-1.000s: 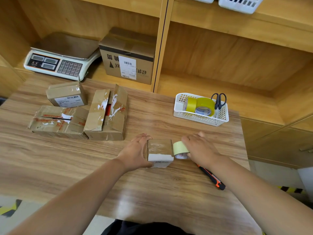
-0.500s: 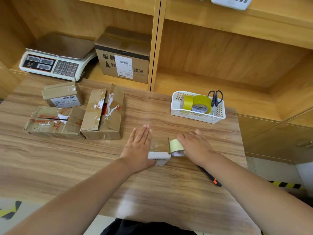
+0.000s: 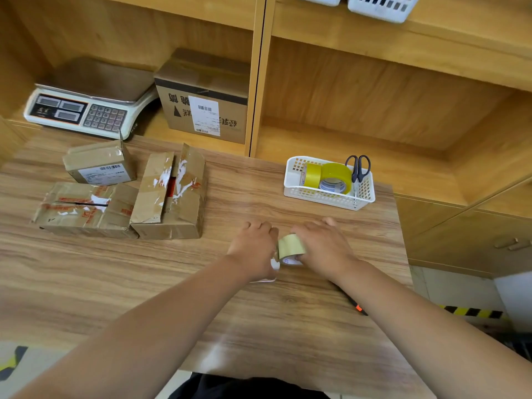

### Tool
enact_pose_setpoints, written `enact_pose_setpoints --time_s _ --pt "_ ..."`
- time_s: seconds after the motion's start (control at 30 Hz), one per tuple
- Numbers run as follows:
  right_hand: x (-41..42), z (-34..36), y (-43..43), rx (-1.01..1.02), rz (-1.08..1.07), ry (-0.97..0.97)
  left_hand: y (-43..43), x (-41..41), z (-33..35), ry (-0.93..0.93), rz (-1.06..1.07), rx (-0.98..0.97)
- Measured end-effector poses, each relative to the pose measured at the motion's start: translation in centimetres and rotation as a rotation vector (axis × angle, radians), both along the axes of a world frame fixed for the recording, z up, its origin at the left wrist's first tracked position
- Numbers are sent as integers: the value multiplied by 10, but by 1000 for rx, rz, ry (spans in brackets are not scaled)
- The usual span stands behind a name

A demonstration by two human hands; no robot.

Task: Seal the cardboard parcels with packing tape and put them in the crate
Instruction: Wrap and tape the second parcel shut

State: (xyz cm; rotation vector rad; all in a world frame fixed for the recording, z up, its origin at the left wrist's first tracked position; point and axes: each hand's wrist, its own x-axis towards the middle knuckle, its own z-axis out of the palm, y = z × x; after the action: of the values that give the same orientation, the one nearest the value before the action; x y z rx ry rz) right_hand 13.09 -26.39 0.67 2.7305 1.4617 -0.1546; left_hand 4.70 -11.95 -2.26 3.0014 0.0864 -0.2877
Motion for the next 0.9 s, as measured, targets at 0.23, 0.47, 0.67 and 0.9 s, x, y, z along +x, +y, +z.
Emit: enact_pose_setpoints --time_s 0.23,0.47,0.67,0.9 --pt "-1 15 5 430 -369 566 30 -14 3 -11 181 -484" --pt "-16 1 25 356 -343 766 45 -44 -30 10 365 -915" --pt "-36 -17 42 244 -252 703 51 -59 -55 19 437 -948" --pt "-36 -20 42 105 -194 534 53 -61 -70 22 436 -854"
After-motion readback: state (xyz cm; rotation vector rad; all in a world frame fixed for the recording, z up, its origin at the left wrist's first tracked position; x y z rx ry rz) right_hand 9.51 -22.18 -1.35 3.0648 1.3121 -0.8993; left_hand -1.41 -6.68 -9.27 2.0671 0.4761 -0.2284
